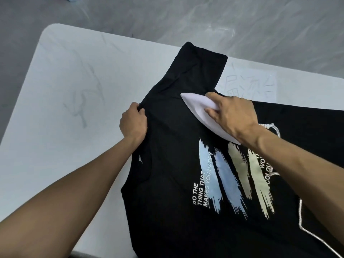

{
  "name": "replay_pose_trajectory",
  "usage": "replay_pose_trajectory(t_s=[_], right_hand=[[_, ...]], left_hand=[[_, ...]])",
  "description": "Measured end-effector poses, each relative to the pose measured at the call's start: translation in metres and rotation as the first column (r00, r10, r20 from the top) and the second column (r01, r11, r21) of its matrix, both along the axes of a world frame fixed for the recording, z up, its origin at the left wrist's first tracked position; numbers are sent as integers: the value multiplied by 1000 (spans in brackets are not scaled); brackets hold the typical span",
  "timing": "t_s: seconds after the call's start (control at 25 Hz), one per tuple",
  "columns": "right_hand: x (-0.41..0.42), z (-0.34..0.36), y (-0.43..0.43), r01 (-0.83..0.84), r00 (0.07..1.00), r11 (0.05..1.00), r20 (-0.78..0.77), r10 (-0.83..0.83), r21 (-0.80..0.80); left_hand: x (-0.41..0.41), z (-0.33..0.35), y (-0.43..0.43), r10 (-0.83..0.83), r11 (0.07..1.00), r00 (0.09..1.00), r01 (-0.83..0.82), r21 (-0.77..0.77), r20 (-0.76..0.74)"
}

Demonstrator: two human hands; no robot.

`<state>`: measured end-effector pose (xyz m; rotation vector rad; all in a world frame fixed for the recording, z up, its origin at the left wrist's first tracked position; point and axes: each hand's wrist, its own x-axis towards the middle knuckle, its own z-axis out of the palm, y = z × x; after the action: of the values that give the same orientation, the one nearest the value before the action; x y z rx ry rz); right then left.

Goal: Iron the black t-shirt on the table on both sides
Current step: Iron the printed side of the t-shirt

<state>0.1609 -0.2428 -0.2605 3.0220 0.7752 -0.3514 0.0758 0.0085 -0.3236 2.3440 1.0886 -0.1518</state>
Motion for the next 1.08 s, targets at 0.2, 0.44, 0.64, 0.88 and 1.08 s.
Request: replay_pose_trajectory(t_s=[0.2,0.44,0.64,0.88,1.08], right_hand=[[40,-2,-10,1,1000,1000,4,-1,15],[58,4,-7,57,998,996,-16,-56,72],[-5,22,20,-60,992,985,-99,77,159],[-33,5,61,-115,988,991,-93,121,74],[-34,1,62,-79,995,996,-54,81,31]], left_hand=[[21,-1,-8,88,994,992,-81,-79,95],[47,10,11,272,920,952,-216,-328,138],[-57,28,16,178,952,981,-191,-241,-75],[-158,36,23,-276,943,903,189,-274,-329],[-186,27,47,-9,892,994,-42,-450,-111]])
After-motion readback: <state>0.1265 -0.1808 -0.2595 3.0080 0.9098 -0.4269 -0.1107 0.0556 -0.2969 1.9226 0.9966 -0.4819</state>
